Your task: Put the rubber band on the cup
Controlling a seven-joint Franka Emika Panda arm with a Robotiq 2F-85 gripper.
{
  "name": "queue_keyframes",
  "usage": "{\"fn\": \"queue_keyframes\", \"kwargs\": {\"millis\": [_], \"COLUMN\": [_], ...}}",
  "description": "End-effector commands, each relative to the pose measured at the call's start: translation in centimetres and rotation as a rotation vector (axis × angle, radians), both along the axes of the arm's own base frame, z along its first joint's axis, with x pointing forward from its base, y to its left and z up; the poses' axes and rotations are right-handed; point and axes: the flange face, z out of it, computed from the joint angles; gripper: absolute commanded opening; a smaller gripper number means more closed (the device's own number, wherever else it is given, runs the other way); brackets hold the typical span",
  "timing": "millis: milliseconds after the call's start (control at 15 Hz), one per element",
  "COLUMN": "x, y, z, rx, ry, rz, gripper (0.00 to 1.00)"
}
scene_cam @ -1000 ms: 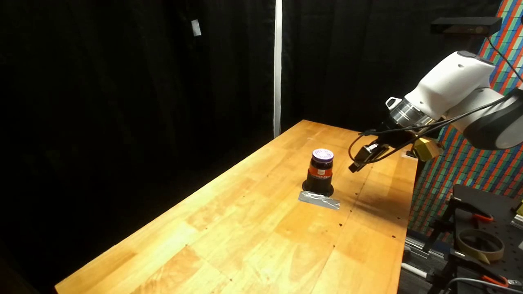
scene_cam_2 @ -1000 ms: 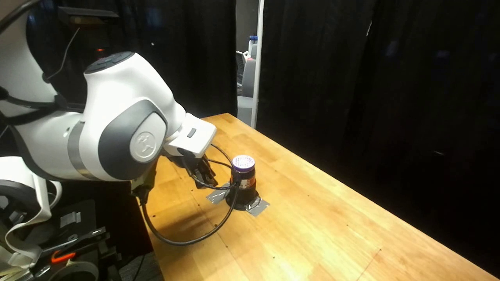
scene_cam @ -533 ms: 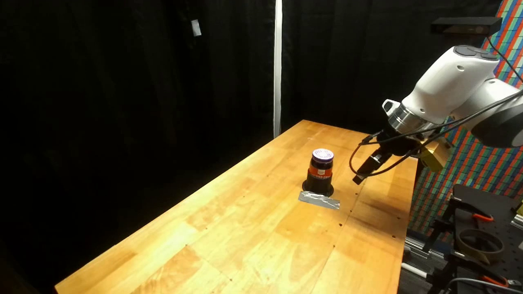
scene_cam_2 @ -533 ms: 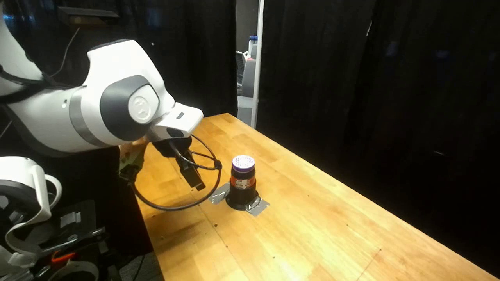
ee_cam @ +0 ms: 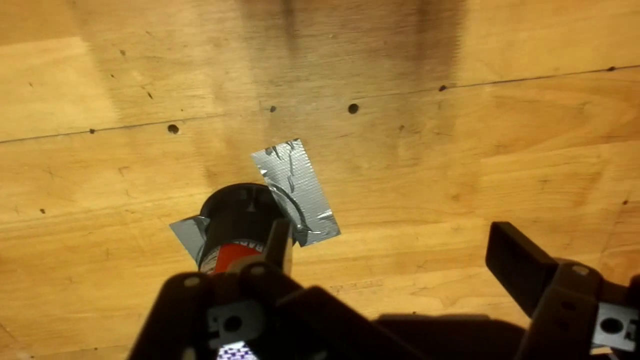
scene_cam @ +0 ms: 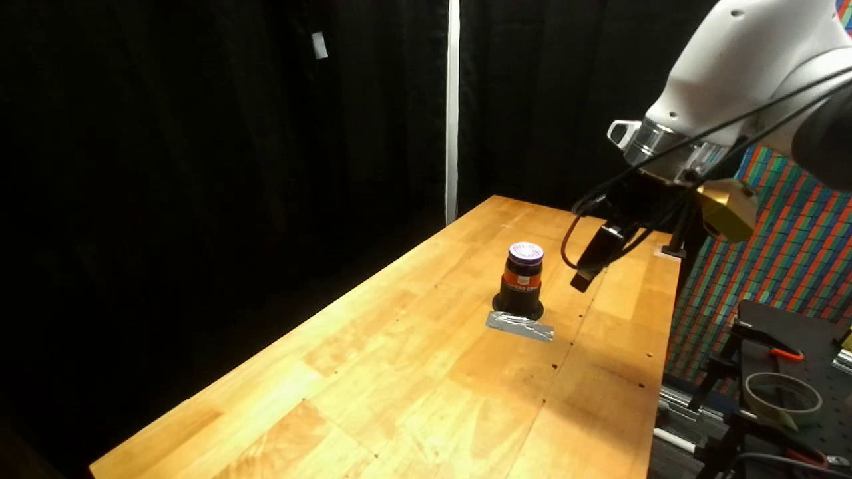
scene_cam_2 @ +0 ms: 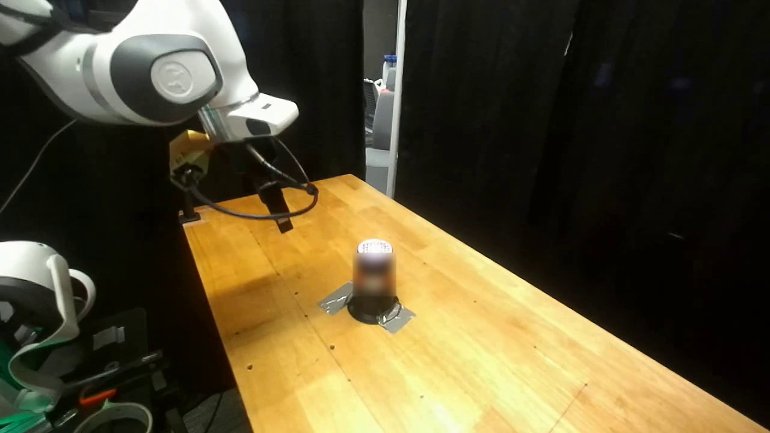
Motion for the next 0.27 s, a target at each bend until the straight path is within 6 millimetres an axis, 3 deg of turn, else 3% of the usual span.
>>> {"fn": "queue_keyframes", "kwargs": {"millis": [0,200], "x": [1.2,2.3], "y": [1.5,2.4], "z": [7.7,14.7], "rx": [0.004,-0.020], "ry": [0.044,0.061], "rz": [0.028,0.011], "gripper": [1.00,1.00]}}
